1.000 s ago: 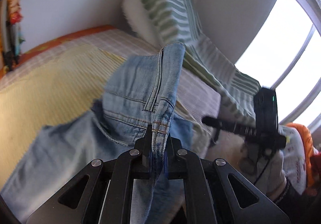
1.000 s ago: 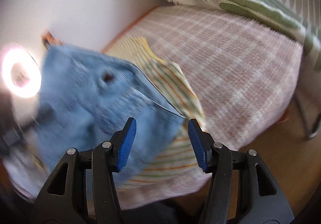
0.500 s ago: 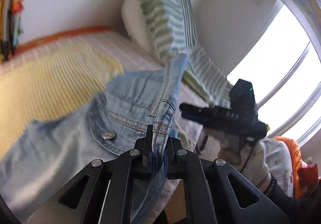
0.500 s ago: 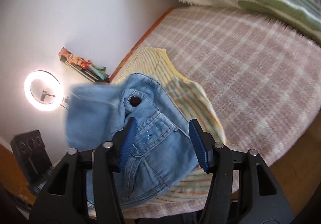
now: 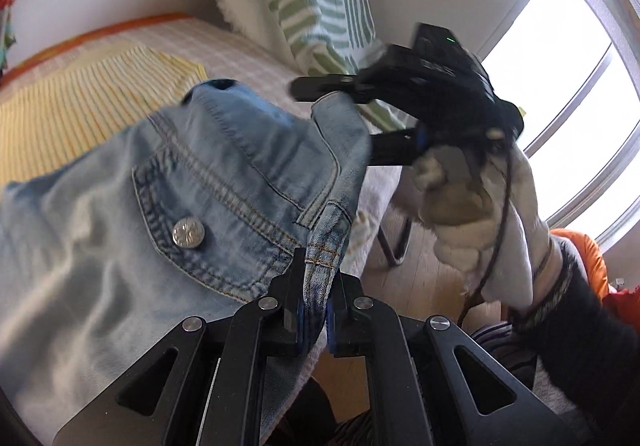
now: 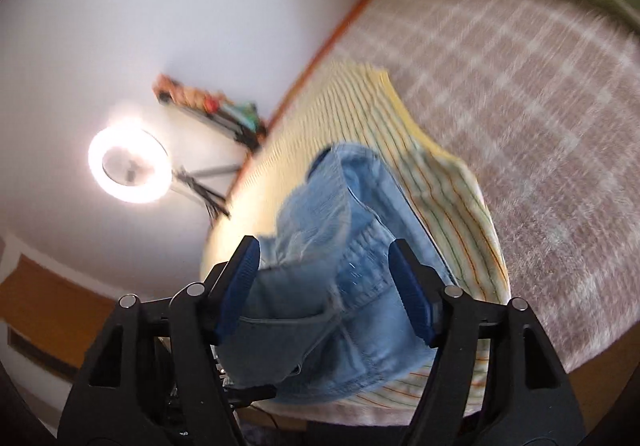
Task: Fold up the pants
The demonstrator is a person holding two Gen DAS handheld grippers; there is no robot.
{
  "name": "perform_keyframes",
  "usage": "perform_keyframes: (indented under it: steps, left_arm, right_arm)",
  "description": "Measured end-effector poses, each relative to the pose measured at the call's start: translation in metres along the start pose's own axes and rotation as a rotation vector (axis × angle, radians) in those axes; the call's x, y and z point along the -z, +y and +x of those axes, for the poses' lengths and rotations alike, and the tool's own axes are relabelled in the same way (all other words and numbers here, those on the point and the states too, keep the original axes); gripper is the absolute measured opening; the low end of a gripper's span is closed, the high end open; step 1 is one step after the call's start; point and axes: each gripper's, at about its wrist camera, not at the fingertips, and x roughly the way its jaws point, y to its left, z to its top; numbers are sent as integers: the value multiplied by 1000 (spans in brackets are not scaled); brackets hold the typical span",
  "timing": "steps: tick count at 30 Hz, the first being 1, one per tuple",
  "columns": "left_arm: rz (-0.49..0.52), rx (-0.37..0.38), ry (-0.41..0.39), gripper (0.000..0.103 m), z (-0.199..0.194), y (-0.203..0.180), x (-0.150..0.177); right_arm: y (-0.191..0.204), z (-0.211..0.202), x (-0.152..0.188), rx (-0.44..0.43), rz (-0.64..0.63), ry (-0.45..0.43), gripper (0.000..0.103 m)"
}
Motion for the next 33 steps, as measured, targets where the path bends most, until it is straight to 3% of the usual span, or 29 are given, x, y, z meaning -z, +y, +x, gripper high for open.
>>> perform_keyframes:
  steps: [4,8,10,12,15,19,21,24,28,29,32,33]
  left_arm:
    - [-4,-6,9,6,10,1,1]
    - [10,-19,21,6,24,-1,-3]
    - [20,-29,26,6,31,-3,-3]
    - [25,-34,33,6,38,-5,-4]
    - [7,-30,49,10,44,-3,-3]
    - [-22,-17,94,22,38,-6,-2]
    - [-49,-24,98,27,18,-3,2]
    - [-82,-55,33,27,-36,13,18]
    - [-135,-288,-73,28,-120,54,57]
    - [-173,-336,-87,28,-136,67,69]
    - [-346,-451,-102,28,-186,113,117]
    - [-387,-484,-102,28,-196,122,129]
  right_arm:
    - [-20,18,-10,-81,48,76,70]
    - [-27,29,-15,-77,51,119,70]
    - [-21,36,-13,-20,-2,139,68]
    - [-9,43,-11,25,-56,154,41]
    - [4,50,-10,106,-118,160,10]
    - [26,48,-8,251,-259,120,4]
    - [32,46,-6,363,-325,115,4]
    - [36,46,0,400,-375,204,4]
    - [43,23,-2,458,-470,228,7]
    - [45,15,-8,450,-475,208,13]
    - [52,3,-27,401,-490,136,54]
    - [54,4,-32,383,-496,123,59]
